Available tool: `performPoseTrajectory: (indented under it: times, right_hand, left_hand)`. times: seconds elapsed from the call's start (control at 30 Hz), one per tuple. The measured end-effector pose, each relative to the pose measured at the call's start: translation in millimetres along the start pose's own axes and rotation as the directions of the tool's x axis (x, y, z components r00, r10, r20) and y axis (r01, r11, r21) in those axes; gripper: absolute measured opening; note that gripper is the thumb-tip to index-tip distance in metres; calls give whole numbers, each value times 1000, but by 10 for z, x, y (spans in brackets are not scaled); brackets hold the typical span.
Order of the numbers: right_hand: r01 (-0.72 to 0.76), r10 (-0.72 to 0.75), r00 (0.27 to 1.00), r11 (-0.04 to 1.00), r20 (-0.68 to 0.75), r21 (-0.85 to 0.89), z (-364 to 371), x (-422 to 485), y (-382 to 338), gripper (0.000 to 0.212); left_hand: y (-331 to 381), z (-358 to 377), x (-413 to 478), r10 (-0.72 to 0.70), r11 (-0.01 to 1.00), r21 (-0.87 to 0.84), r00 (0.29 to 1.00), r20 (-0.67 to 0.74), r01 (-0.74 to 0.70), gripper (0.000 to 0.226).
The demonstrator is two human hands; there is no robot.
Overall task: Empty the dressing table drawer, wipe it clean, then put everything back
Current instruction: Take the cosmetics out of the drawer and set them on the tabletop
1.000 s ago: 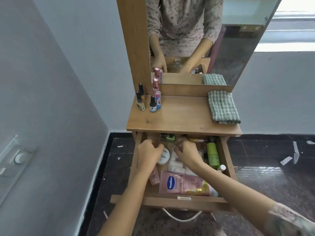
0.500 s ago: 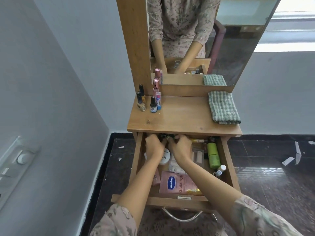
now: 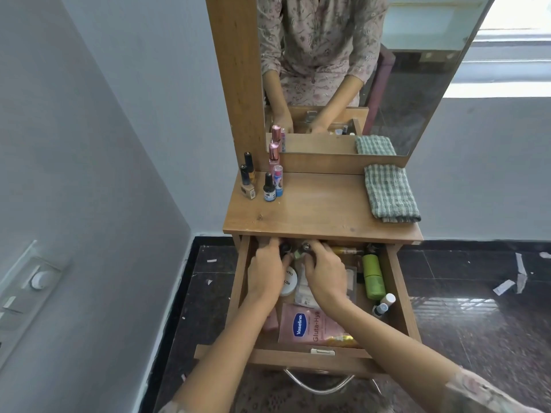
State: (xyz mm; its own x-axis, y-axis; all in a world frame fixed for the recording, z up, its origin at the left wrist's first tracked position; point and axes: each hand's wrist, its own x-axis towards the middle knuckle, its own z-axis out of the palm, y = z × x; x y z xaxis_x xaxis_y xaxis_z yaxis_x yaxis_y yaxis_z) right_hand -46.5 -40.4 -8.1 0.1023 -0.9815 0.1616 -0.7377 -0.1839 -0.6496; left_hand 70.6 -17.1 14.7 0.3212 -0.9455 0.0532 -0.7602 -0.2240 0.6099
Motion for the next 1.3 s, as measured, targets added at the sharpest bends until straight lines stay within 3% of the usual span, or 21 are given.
performPoseTrajectory:
  times: [0.13, 0.27, 0.4, 0.57, 0.77, 0.97, 1.3]
  right_hand:
    - [193, -190, 980, 980, 66, -44, -182, -150, 16, 23]
    - [282, -279, 958, 958, -59, 50, -427, -144, -161, 19]
    - [237, -201, 960, 954, -197, 182, -657, 197, -477, 7]
    - [176, -137, 977, 952, -164, 250, -676, 780, -645, 9]
    - [143, -113, 985, 956, -127, 255, -515, 1271, -668, 10]
    - [123, -107, 991, 963, -80, 241, -398, 1565, -739, 8]
    - [103, -92, 994, 963, -58, 250, -311, 1667, -710, 8]
  left_hand:
    - [-61, -193, -223, 95, 995, 4, 995, -22, -95, 21]
    - [2, -404, -257, 113, 985, -120, 989, -92, -123, 22]
    - [217, -660, -62, 111, 961, -221, 964, -241, -166, 27]
    - [464, -729, 315, 62, 975, -185, 947, -314, -125, 25]
    - [535, -619, 635, -17, 999, -39, 950, -312, 5, 28]
    - [600, -575, 696, -24, 996, 73, 954, -298, 48, 28]
    - [613, -502, 672, -43, 998, 29, 946, -320, 55, 37]
